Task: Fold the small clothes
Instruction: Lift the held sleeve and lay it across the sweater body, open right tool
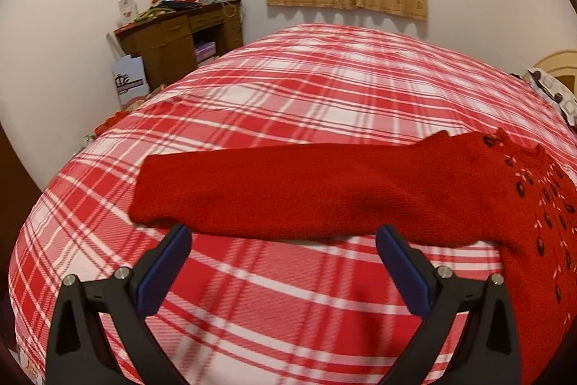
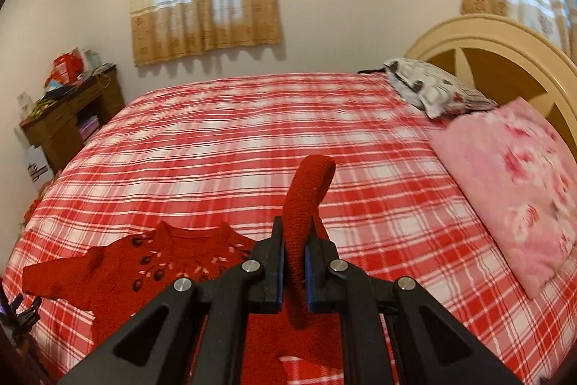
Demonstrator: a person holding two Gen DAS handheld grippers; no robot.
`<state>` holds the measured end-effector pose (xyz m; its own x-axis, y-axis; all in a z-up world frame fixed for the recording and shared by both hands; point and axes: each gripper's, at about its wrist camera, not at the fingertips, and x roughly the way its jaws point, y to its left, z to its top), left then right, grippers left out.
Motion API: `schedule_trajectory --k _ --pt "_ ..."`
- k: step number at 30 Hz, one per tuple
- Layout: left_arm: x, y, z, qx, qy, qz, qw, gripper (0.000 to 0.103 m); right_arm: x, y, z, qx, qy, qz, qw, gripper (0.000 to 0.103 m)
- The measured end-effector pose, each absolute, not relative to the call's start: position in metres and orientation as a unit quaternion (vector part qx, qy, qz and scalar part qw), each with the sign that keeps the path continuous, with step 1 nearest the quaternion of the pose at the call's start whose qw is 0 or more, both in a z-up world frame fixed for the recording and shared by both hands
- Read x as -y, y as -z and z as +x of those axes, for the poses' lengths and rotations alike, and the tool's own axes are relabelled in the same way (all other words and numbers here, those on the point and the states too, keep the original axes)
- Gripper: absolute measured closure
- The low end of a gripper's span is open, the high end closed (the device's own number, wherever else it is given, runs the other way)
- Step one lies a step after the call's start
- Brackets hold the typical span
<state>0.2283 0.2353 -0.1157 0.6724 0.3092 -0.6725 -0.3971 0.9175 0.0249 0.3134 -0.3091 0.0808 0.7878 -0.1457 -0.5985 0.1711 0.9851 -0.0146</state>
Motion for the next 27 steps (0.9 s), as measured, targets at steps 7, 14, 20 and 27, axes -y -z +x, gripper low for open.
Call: schedule_trajectory --k 7,14,20,27 --pt "-0.253 0.122 0.223 -0.36 -0.207 -0.068 0.907 0.0 0.257 -0.093 0.33 -0.307 0.038 -0.018 0.951 0.095" --pt "-0.259 0.125 0.22 -0.362 -0.211 -0.069 0.905 0.0 0.2 -0.089 0.347 -0.311 -0.015 -0.058 0.949 0.095" --pt "-0.266 0.126 0.218 -0.363 -0.217 -0.073 0.903 0.0 0.143 -0.066 0.364 -0.319 -0.062 -0.084 0.942 0.095" --pt "-0.269 0.131 0.215 -0.37 -0.22 -0.071 0.9 0.0 0.063 0.014 0.385 -0.364 -0.112 -0.135 0.915 0.095"
